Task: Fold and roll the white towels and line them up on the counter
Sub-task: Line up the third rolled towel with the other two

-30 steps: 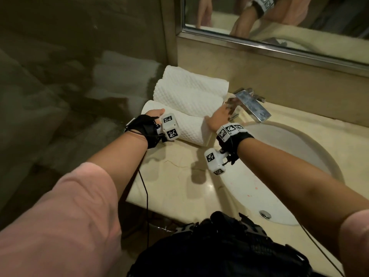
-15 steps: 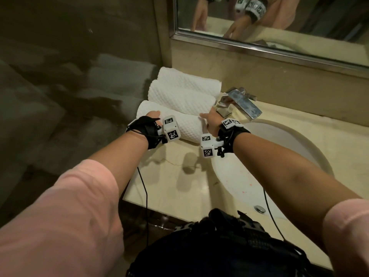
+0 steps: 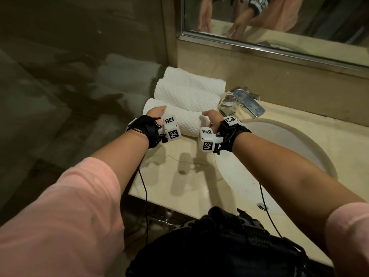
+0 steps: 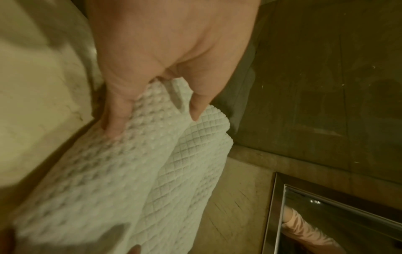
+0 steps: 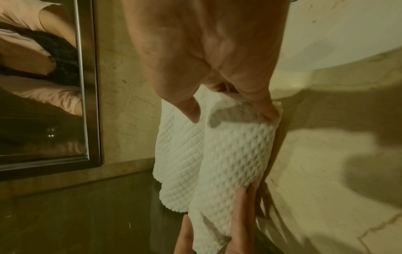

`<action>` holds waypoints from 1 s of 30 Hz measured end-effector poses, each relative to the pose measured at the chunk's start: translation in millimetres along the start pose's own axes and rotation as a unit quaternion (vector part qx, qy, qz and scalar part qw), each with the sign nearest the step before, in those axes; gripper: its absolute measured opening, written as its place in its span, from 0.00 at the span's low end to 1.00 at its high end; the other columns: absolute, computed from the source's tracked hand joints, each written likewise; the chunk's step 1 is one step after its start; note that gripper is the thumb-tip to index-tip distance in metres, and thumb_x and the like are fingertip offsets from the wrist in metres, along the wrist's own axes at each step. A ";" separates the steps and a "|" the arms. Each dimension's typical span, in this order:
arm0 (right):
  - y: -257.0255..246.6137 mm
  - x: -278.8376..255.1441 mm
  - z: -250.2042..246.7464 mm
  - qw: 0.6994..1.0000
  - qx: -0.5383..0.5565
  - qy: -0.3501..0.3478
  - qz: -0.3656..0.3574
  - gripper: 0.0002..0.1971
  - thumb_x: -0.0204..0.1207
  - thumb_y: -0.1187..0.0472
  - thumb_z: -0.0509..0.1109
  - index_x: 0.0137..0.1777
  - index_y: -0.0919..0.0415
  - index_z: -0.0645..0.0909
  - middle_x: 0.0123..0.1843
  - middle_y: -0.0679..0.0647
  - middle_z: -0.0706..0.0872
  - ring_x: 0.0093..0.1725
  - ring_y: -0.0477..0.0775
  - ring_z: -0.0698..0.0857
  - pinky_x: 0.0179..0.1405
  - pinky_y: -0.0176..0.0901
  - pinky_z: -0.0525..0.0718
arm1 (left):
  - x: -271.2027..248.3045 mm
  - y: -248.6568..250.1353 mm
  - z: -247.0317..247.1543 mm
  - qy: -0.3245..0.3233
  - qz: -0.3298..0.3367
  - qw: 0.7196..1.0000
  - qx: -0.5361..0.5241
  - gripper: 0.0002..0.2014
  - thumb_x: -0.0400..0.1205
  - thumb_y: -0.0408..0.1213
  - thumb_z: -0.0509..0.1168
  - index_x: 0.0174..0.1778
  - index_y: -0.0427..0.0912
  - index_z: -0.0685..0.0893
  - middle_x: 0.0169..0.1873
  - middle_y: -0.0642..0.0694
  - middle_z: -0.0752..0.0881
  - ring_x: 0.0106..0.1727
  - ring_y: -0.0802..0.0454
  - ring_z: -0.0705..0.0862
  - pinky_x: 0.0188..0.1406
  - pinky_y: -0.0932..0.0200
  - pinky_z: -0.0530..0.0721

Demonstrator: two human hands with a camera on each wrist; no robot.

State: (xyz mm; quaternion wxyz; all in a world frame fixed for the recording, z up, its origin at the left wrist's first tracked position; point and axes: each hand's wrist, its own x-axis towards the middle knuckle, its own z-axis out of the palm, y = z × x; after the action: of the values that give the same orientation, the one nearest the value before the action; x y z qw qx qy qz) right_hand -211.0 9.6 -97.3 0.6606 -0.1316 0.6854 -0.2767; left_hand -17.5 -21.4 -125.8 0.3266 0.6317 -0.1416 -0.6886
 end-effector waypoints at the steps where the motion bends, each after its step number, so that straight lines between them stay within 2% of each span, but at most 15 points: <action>1: -0.1 -0.3 1.3 1.000 -0.020 0.006 -0.012 0.31 0.82 0.55 0.63 0.79 0.68 0.57 0.58 0.64 0.74 0.52 0.59 0.84 0.47 0.52 0.85 | -2.2 -2.7 0.1 -0.006 -0.004 1.000 -0.026 0.34 0.82 0.50 0.64 0.81 0.40 0.63 0.80 0.45 0.66 0.70 0.39 0.79 0.59 0.47 0.81; 3: 0.5 -1.2 3.2 1.000 -0.008 0.006 -0.021 0.27 0.83 0.57 0.62 0.77 0.68 0.60 0.48 0.60 0.75 0.37 0.53 0.78 0.29 0.43 0.80 | -12.7 -5.4 0.8 -0.027 -0.014 0.998 -0.046 0.32 0.80 0.50 0.67 0.77 0.41 0.69 0.76 0.42 0.71 0.64 0.36 0.83 0.62 0.37 0.80; 5: 2.1 -1.2 1.5 0.998 -0.040 0.020 -0.039 0.25 0.83 0.59 0.62 0.76 0.68 0.61 0.42 0.57 0.74 0.34 0.51 0.75 0.21 0.37 0.79 | -16.7 -6.1 0.9 -0.034 -0.020 0.998 -0.048 0.24 0.81 0.48 0.67 0.68 0.38 0.74 0.71 0.37 0.77 0.63 0.34 0.83 0.66 0.33 0.77; 8: 3.2 -5.7 2.7 0.997 -0.053 0.006 -0.054 0.27 0.82 0.60 0.64 0.76 0.69 0.62 0.42 0.57 0.75 0.34 0.52 0.75 0.15 0.38 0.80 | -17.9 -7.2 3.5 -0.014 -0.025 0.999 -0.023 0.22 0.84 0.45 0.63 0.70 0.36 0.71 0.67 0.33 0.78 0.58 0.33 0.83 0.64 0.38 0.79; 10: 1.5 -5.9 2.2 0.997 -0.064 0.003 -0.048 0.27 0.81 0.59 0.65 0.76 0.70 0.62 0.41 0.57 0.75 0.33 0.52 0.76 0.17 0.35 0.79 | -15.7 -6.0 4.8 -0.003 -0.025 1.000 -0.005 0.13 0.87 0.41 0.58 0.51 0.31 0.74 0.53 0.31 0.80 0.47 0.34 0.82 0.52 0.43 0.79; 12: 0.5 -9.2 0.8 0.997 -0.057 0.008 -0.045 0.25 0.82 0.59 0.64 0.74 0.69 0.62 0.41 0.59 0.74 0.33 0.55 0.77 0.17 0.35 0.78 | -12.9 -5.4 5.5 0.009 -0.033 0.999 0.014 0.14 0.87 0.39 0.57 0.39 0.35 0.70 0.44 0.32 0.79 0.44 0.35 0.80 0.52 0.44 0.79; 14: 0.6 -15.3 1.9 0.997 -0.060 -0.001 -0.046 0.20 0.83 0.61 0.62 0.70 0.66 0.62 0.42 0.59 0.74 0.35 0.56 0.78 0.22 0.43 0.78 | -21.4 -0.9 4.9 0.019 -0.027 0.999 0.031 0.11 0.86 0.40 0.58 0.44 0.35 0.72 0.51 0.32 0.79 0.57 0.32 0.82 0.67 0.40 0.76; 17: 2.7 -14.4 0.8 0.998 -0.024 0.014 -0.050 0.25 0.83 0.63 0.62 0.78 0.65 0.59 0.41 0.59 0.75 0.36 0.53 0.77 0.29 0.47 0.76 | -10.9 0.1 0.6 0.023 -0.028 0.998 0.056 0.15 0.84 0.41 0.60 0.63 0.36 0.72 0.66 0.34 0.76 0.67 0.33 0.79 0.72 0.37 0.72; 19: 2.2 -14.9 1.6 0.999 -0.014 0.014 -0.046 0.25 0.83 0.62 0.62 0.78 0.64 0.60 0.43 0.59 0.77 0.35 0.52 0.79 0.29 0.47 0.78 | -11.3 -0.5 0.5 0.023 -0.027 0.998 0.058 0.13 0.83 0.41 0.61 0.59 0.38 0.72 0.64 0.34 0.77 0.63 0.35 0.81 0.71 0.37 0.72; 22: 2.4 -18.1 3.0 0.998 -0.020 0.016 -0.048 0.26 0.81 0.60 0.63 0.77 0.64 0.61 0.46 0.57 0.81 0.37 0.53 0.82 0.38 0.46 0.83 | -27.6 0.5 1.6 0.042 -0.027 0.996 0.074 0.17 0.82 0.40 0.62 0.64 0.37 0.69 0.51 0.35 0.80 0.42 0.38 0.83 0.68 0.39 0.76; 24: 3.8 -23.2 3.7 0.998 -0.027 0.027 -0.058 0.24 0.81 0.60 0.64 0.74 0.62 0.63 0.43 0.57 0.80 0.38 0.54 0.83 0.43 0.48 0.84 | -35.8 1.1 3.4 0.037 -0.019 0.996 0.078 0.20 0.83 0.39 0.63 0.67 0.37 0.66 0.50 0.36 0.78 0.35 0.42 0.80 0.55 0.46 0.82; 25: 5.2 -26.3 3.9 0.998 -0.021 0.025 -0.053 0.21 0.81 0.60 0.64 0.71 0.60 0.63 0.44 0.58 0.79 0.39 0.55 0.84 0.41 0.48 0.84 | -39.0 -0.1 4.4 0.032 -0.012 0.996 0.085 0.19 0.84 0.38 0.62 0.67 0.37 0.65 0.49 0.37 0.77 0.33 0.42 0.79 0.45 0.50 0.83; 26: 6.3 -29.2 3.9 0.998 -0.025 0.023 -0.056 0.19 0.80 0.60 0.64 0.68 0.59 0.64 0.45 0.59 0.79 0.42 0.56 0.84 0.39 0.49 0.84 | -46.0 -0.9 6.1 0.029 -0.011 0.996 0.088 0.18 0.84 0.37 0.61 0.67 0.37 0.65 0.47 0.38 0.76 0.33 0.43 0.78 0.37 0.52 0.81; 28: 9.3 -27.9 2.2 0.996 -0.053 0.031 -0.061 0.25 0.77 0.58 0.66 0.72 0.64 0.67 0.55 0.65 0.81 0.57 0.63 0.85 0.49 0.51 0.84 | -54.1 -1.4 6.8 0.014 -0.011 0.997 0.073 0.16 0.85 0.36 0.60 0.65 0.40 0.64 0.46 0.38 0.76 0.35 0.42 0.79 0.32 0.51 0.78; 30: 12.9 -30.8 1.1 0.993 -0.079 0.032 -0.083 0.29 0.77 0.58 0.65 0.78 0.66 0.66 0.73 0.66 0.73 0.73 0.64 0.74 0.58 0.52 0.79 | -63.3 -2.1 4.5 -0.004 -0.009 0.997 0.083 0.19 0.84 0.36 0.62 0.70 0.41 0.66 0.61 0.36 0.76 0.49 0.39 0.83 0.46 0.48 0.83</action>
State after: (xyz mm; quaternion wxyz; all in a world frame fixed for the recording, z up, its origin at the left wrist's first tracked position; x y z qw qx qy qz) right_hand -204.7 36.7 -78.8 0.6008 -0.2309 0.7125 -0.2794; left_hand -23.1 19.0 -77.1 0.2669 0.6550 -0.1937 -0.6799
